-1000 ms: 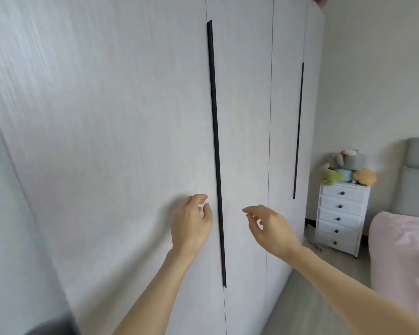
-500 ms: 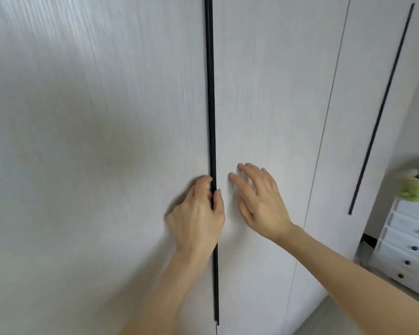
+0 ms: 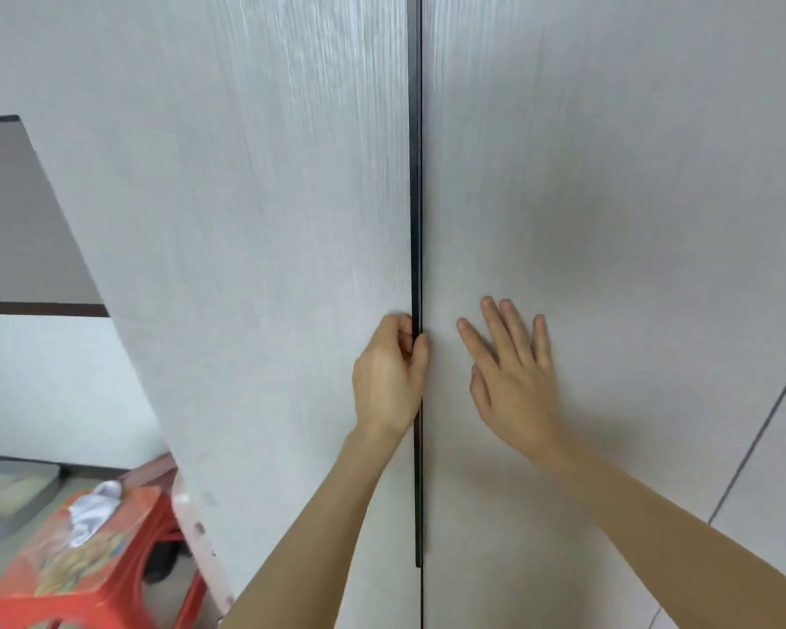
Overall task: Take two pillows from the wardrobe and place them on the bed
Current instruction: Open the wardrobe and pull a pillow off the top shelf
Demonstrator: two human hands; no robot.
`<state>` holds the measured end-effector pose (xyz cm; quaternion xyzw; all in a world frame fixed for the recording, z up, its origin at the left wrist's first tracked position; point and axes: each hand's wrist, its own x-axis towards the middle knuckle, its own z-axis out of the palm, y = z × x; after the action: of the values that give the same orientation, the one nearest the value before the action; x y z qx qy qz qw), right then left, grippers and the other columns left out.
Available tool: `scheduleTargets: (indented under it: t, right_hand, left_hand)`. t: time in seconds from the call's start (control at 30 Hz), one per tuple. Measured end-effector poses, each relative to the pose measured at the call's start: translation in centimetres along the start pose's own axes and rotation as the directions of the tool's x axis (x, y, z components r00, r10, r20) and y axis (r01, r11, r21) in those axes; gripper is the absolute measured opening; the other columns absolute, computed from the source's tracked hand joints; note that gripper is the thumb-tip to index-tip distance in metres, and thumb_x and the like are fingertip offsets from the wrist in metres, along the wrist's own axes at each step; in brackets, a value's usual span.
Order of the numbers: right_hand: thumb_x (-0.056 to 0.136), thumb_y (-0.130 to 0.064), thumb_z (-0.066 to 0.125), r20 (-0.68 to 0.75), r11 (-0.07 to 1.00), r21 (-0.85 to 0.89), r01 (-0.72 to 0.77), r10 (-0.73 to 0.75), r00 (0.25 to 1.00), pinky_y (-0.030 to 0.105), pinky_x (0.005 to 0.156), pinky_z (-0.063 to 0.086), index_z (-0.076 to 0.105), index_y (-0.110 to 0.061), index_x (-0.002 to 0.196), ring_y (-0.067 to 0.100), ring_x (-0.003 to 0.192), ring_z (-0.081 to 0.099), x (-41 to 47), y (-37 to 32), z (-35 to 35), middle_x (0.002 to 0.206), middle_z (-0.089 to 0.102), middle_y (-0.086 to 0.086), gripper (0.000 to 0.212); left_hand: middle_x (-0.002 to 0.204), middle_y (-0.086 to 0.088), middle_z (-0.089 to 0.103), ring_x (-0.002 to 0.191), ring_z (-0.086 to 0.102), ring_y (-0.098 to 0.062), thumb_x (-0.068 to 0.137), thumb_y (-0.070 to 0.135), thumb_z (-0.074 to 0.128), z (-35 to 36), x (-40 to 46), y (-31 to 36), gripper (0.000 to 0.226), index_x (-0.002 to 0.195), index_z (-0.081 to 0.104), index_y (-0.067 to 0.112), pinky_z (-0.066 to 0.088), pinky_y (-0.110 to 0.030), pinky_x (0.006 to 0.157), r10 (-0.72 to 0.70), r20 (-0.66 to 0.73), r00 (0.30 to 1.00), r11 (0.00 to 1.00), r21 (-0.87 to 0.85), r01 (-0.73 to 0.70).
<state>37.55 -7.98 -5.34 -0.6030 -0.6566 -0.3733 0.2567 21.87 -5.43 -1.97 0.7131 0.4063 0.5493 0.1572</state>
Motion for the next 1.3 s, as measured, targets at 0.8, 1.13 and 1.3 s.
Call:
scheduleTargets:
  t: [0.8, 1.13, 1.3]
  right_hand:
    - [0.087, -0.021, 0.039, -0.285, 0.259, 0.853, 0.454, -0.498, 0.819, 0.030, 0.108, 0.031, 0.011, -0.012, 0.143, 0.020, 0.138, 0.021, -3.5, -23.5, -10.4, 0.152, 0.016, 0.010, 0.062]
    - [0.085, -0.012, 0.040, -0.308, 0.262, 0.801, 0.539, -0.592, 0.745, 0.043, 0.108, 0.032, 0.041, -0.008, 0.135, 0.033, 0.131, 0.039, -1.3, -36.9, -12.4, 0.144, 0.039, 0.017, 0.050]
    - [0.080, -0.005, 0.046, -0.294, 0.287, 0.795, 0.534, -0.589, 0.753, 0.052, 0.101, 0.040, 0.052, -0.004, 0.124, 0.033, 0.123, 0.049, -0.1, -38.6, -11.7, 0.131, 0.054, 0.017, 0.044]
  left_hand:
    - [0.080, 0.005, 0.061, 0.076, 0.057, -0.012, 0.084, 0.014, 0.056, -27.0, -17.6, 3.2, 0.003, 0.084, 0.057, 0.011, 0.049, -0.020, 0.071, -0.172, -0.055, 0.984, 0.958, -0.241, 0.154]
    - [0.103, 0.009, 0.066, 0.094, 0.060, 0.000, 0.092, -0.003, 0.041, -37.2, -20.7, 0.5, 0.039, 0.105, 0.059, 0.029, 0.045, -0.009, 0.080, -0.291, -0.437, 0.851, 0.957, -0.130, 0.260]
    - [0.085, 0.003, 0.061, 0.078, 0.054, -0.010, 0.076, 0.008, 0.048, -40.2, -19.2, -1.0, 0.023, 0.090, 0.058, 0.023, 0.046, -0.015, 0.074, -0.332, -0.540, 0.773, 0.938, -0.098, 0.333]
